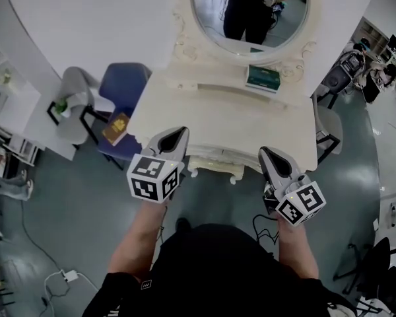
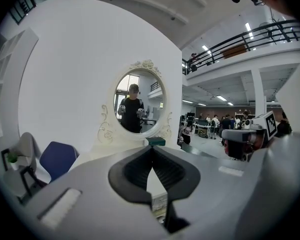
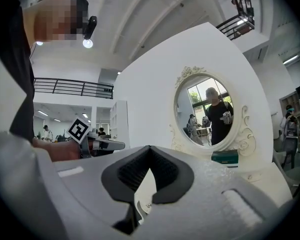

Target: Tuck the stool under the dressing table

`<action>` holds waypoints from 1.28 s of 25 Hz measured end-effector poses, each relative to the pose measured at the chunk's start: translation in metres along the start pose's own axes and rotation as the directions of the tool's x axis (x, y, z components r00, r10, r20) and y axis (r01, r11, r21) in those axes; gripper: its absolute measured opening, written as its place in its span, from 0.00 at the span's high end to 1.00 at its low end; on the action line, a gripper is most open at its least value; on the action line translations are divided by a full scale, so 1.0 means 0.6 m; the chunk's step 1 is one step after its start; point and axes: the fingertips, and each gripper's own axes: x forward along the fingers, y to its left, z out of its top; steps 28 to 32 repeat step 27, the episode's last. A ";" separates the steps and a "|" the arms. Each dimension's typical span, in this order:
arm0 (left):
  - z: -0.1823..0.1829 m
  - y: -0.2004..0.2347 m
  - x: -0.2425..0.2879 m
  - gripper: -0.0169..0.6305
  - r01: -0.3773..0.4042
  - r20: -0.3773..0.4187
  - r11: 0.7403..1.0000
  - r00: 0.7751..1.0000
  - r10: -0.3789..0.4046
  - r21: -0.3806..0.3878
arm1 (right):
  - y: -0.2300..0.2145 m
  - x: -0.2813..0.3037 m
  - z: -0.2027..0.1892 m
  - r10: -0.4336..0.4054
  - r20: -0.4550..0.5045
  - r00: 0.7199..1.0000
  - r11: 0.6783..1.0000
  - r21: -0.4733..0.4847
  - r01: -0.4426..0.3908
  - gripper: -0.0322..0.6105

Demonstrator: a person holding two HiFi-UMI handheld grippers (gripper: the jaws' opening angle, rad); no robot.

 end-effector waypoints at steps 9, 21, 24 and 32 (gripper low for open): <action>-0.013 0.019 -0.002 0.95 -0.020 -0.012 1.000 1.000 0.020 -0.015 | -0.014 -0.003 -0.014 -0.018 -0.020 1.000 1.000 -0.002 0.018 0.95; -0.016 0.002 0.009 0.95 0.001 -0.022 1.000 1.000 -0.001 -0.014 | -0.009 0.000 -0.027 0.005 -0.041 0.999 1.000 0.002 -0.005 0.95; -0.017 -0.004 0.012 0.95 0.008 -0.024 1.000 1.000 -0.008 -0.012 | -0.009 -0.001 -0.028 0.009 -0.043 0.999 1.000 0.004 -0.009 0.95; -0.018 -0.010 0.012 0.95 0.013 -0.025 1.000 1.000 -0.013 -0.011 | -0.007 -0.004 -0.031 0.013 -0.043 0.999 1.000 0.005 -0.012 0.95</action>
